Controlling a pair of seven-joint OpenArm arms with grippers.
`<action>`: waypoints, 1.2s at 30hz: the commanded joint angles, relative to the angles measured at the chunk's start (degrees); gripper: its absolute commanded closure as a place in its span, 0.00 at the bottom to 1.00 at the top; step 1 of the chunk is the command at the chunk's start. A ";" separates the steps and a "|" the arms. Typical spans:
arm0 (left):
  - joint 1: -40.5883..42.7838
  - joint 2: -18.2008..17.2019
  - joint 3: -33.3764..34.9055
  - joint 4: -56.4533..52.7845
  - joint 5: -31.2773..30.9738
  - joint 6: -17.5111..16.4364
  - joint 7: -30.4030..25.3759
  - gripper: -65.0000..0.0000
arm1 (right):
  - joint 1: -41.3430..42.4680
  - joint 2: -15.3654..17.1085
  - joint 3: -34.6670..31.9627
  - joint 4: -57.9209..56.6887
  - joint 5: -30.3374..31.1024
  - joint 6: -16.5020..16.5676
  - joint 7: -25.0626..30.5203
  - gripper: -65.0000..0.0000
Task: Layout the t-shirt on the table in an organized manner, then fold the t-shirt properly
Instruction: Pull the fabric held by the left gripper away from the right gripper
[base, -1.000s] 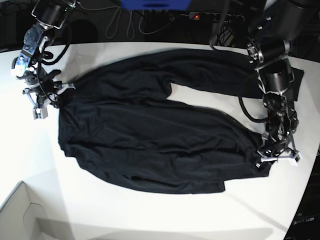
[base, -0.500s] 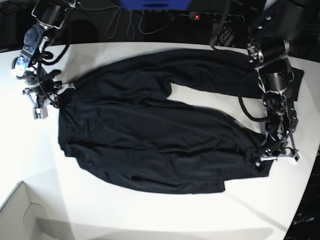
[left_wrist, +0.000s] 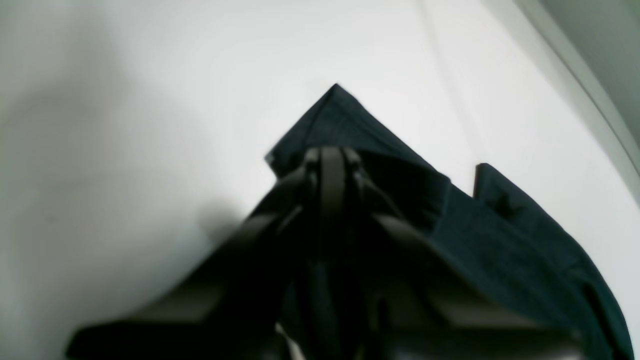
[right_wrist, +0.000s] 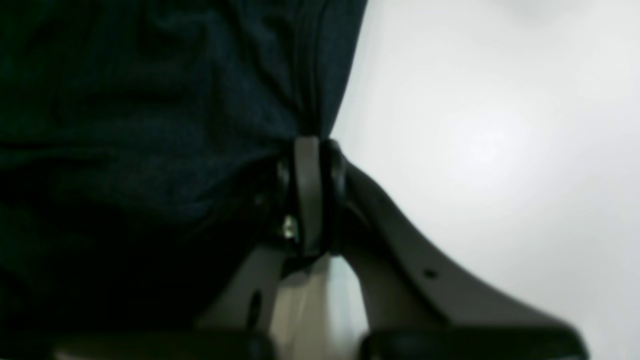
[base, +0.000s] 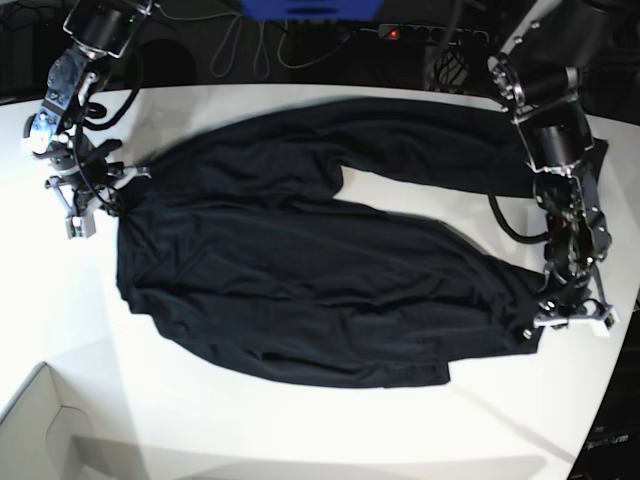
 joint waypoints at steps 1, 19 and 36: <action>-1.36 -0.65 0.08 0.87 -0.19 -0.20 -0.91 0.94 | -0.42 0.13 -0.05 -0.23 -2.06 -0.08 -3.30 1.00; -2.77 -0.38 0.08 -6.34 -0.19 -0.47 -1.35 0.62 | -0.60 0.13 -0.05 -0.14 -2.06 -0.08 -3.30 1.00; -2.77 -0.21 5.71 -6.34 -0.28 -0.38 -1.44 0.65 | -0.60 0.13 -0.05 -0.14 -2.06 -0.08 -3.30 1.00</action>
